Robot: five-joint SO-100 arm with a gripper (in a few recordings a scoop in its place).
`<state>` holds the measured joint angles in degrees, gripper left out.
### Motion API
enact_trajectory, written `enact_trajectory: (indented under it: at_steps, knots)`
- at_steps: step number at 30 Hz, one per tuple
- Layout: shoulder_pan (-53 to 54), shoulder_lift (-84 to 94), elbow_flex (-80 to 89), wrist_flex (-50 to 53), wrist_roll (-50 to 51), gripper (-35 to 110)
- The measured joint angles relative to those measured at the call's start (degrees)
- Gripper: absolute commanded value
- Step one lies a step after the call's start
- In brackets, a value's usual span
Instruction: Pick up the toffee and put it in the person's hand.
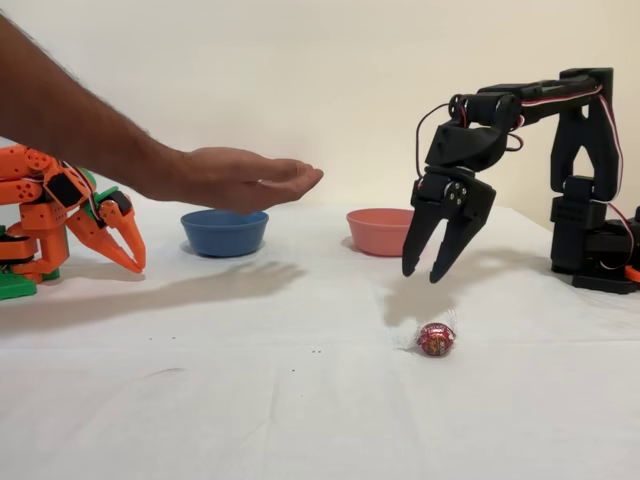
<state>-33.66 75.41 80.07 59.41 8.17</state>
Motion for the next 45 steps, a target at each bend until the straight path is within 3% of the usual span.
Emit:
enact_trajectory:
  at_steps: [45]
  knots:
    - [-6.86,-18.11,-10.72,-2.55,8.79,21]
